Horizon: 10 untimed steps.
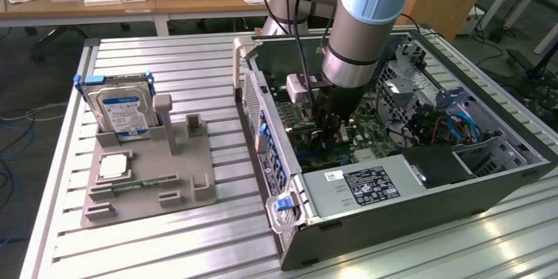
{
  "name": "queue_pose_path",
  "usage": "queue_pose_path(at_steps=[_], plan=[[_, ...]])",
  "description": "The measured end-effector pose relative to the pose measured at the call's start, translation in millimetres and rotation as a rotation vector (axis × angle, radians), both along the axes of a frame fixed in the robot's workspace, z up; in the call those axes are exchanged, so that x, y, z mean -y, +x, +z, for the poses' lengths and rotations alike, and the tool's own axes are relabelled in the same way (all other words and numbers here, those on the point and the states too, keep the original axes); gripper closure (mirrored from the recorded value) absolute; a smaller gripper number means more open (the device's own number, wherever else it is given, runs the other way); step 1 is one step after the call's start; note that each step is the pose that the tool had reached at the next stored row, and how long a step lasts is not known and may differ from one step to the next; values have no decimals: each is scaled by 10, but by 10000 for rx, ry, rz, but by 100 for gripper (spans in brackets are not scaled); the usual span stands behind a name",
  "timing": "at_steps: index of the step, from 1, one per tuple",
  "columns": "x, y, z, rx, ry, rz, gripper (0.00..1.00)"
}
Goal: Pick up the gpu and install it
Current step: 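Insert the gpu into the slot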
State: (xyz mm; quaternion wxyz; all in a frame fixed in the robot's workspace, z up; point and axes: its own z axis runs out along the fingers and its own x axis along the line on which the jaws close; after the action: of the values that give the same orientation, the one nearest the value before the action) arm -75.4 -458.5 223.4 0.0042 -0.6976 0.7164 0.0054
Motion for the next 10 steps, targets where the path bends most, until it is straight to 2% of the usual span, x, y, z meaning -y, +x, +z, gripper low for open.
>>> queue_pose_path(at_steps=[10], plan=[[1, -7, -32, -7, -4, 1, 72]])
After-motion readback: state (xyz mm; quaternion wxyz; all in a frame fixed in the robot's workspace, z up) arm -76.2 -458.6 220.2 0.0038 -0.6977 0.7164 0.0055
